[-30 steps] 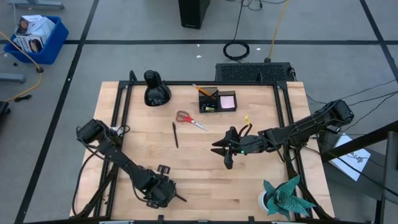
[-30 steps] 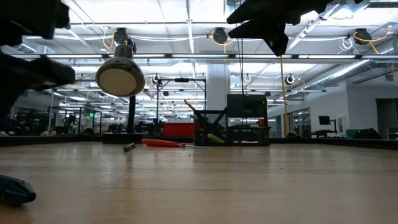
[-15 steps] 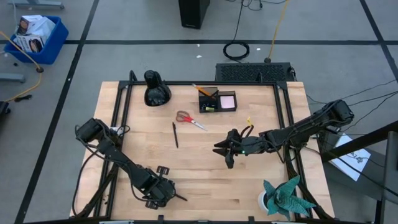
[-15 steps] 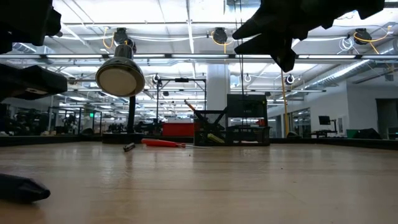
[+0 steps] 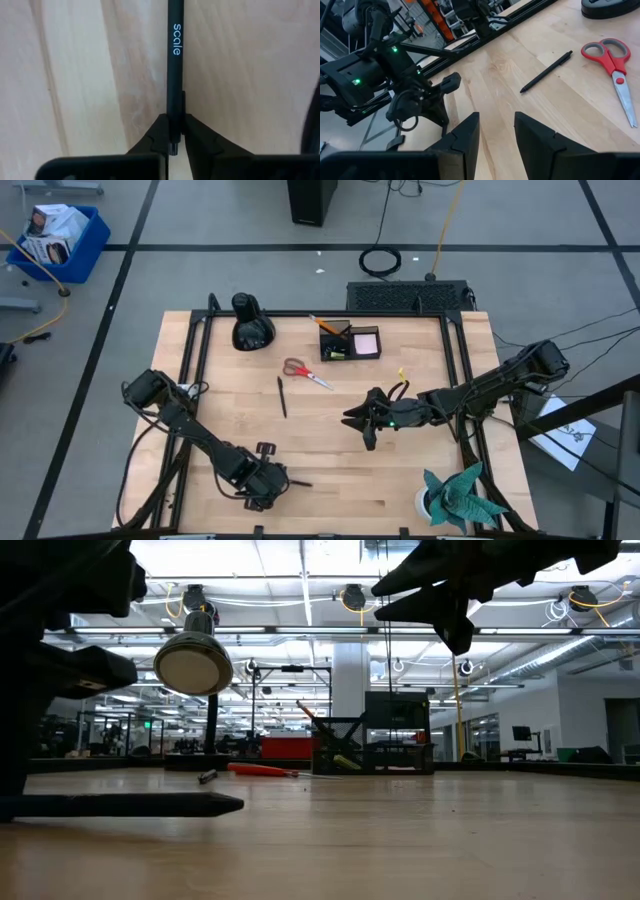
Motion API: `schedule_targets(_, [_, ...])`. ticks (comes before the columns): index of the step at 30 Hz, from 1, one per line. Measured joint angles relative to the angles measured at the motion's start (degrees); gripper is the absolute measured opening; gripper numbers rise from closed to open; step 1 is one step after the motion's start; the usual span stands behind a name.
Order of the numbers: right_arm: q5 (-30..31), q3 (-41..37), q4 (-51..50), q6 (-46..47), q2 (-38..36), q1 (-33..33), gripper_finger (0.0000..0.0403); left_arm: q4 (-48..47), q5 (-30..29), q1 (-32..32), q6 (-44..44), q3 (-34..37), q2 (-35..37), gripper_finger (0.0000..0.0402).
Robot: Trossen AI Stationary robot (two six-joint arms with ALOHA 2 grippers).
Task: Pick and place office supplies into organizer
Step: Put the black pen into the black desk organizer
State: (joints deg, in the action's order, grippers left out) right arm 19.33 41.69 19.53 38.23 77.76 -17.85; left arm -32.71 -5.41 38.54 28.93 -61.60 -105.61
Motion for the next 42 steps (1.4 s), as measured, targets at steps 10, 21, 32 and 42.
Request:
schedule_targets(10, [0.0, 0.0, 0.0, -0.1, 0.0, 0.0, 0.0114, -0.8, 1.3, -0.3, 0.6, 0.0, 0.0, 0.0029])
schedule_targets(21, [-0.1, 0.0, -0.1, -1.9, 0.0, 0.0, 0.0114, -6.0, 0.2, -2.8, 0.1, 0.3, 2.9, 0.0039])
schedule_targets(32, [-3.1, 0.0, -1.1, -6.5, 0.0, 0.3, 0.0114, -6.5, -0.2, -8.5, 1.5, 0.3, 3.9, 0.0041])
schedule_targets(42, [-3.0, 0.0, -1.2, -7.4, -0.7, 1.3, 0.0114, -3.1, -0.5, -16.3, 7.2, 0.2, 4.0, 0.0041])
